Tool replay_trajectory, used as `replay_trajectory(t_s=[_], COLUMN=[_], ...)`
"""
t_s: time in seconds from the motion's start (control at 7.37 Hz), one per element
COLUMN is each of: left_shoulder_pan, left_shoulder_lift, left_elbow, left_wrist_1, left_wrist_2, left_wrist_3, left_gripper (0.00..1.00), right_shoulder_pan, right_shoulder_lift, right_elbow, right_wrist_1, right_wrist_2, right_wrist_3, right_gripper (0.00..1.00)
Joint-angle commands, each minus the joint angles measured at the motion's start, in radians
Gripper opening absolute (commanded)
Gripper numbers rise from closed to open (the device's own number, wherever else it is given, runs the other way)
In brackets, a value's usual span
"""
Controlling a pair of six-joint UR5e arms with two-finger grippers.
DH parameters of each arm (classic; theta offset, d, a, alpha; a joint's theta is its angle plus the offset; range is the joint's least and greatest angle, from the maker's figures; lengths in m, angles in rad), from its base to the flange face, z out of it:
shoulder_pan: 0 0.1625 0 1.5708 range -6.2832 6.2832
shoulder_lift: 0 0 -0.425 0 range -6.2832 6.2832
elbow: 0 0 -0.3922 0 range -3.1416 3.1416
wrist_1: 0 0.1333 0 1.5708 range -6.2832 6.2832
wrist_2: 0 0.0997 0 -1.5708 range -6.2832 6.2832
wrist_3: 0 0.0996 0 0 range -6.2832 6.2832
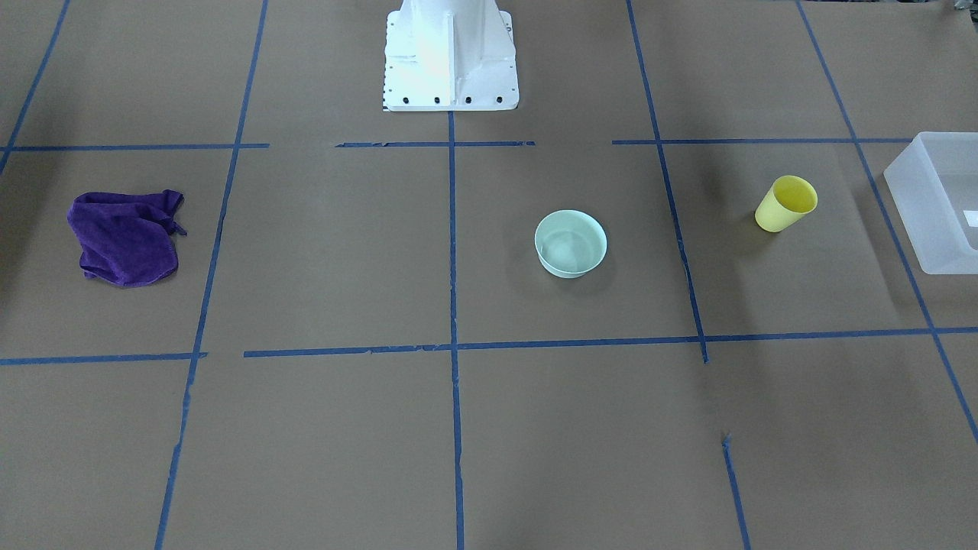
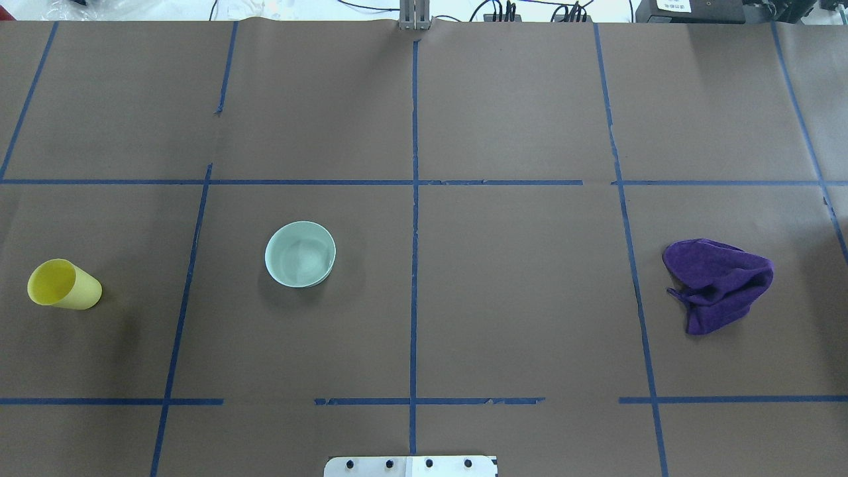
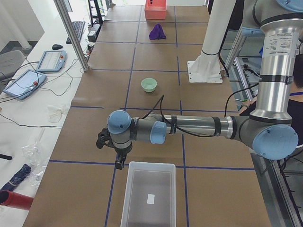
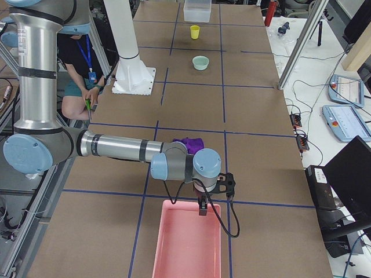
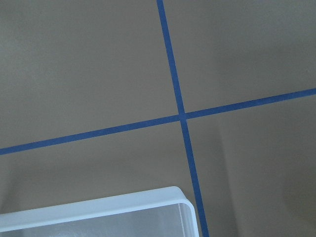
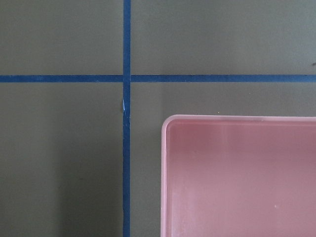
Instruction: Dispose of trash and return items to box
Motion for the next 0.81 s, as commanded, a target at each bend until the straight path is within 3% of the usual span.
replay_trajectory(t_s=[0.0,0.68], left_shoulder_pan=[0.0,0.093], left_shoulder_lift=[0.0,-0.028], left_elbow=[-0.009,-0.072], left_wrist_1=[0.002,-0.062], left_wrist_2=[0.003,0.008], left_wrist_3=[0.0,0.001], left_gripper=[1.0,1.0], right_shoulder_pan=[0.0,-0.048], right_shoulder_lift=[-0.006,0.017], right_elbow=[-0.001,0.006], right_wrist_1=[0.013,0.079], right_wrist_2=[0.0,-0.006], right_wrist_3=[0.001,0.018], right_gripper=[1.0,1.0])
